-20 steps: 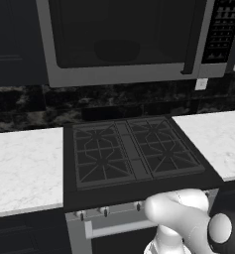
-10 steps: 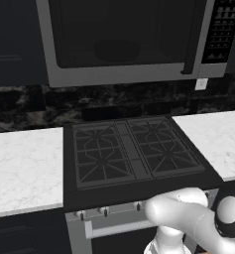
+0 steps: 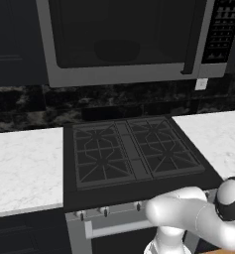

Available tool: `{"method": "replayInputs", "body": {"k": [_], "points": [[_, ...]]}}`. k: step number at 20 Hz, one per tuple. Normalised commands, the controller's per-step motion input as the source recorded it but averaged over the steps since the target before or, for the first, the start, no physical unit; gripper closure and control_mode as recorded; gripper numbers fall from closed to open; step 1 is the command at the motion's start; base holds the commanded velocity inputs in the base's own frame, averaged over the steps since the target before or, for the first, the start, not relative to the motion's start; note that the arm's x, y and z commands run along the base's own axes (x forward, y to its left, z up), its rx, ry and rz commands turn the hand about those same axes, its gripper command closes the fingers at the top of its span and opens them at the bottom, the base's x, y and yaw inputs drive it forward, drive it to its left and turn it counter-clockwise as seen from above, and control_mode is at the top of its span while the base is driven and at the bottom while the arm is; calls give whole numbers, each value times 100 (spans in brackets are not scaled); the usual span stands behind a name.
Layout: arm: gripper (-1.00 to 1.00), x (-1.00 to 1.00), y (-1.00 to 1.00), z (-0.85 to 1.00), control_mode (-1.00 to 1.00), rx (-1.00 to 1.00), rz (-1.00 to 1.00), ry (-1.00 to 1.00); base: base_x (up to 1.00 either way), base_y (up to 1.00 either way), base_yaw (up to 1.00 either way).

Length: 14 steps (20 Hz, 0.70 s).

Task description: Open the microwave, place the bowl with waffle inside the microwave, then close the microwave door and turn it on.

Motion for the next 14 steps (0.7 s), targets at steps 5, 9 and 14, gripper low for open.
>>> {"method": "replayInputs", "body": {"k": [5, 9, 14], "points": [[-100, 42, -9, 0, -100, 0, 0, 0, 0, 0, 0], [-100, 40, -11, 0, -100, 0, 0, 2, 0, 0, 0], [-100, 38, -5, 0, -100, 0, 0, 5, 0, 0, 0]]}}
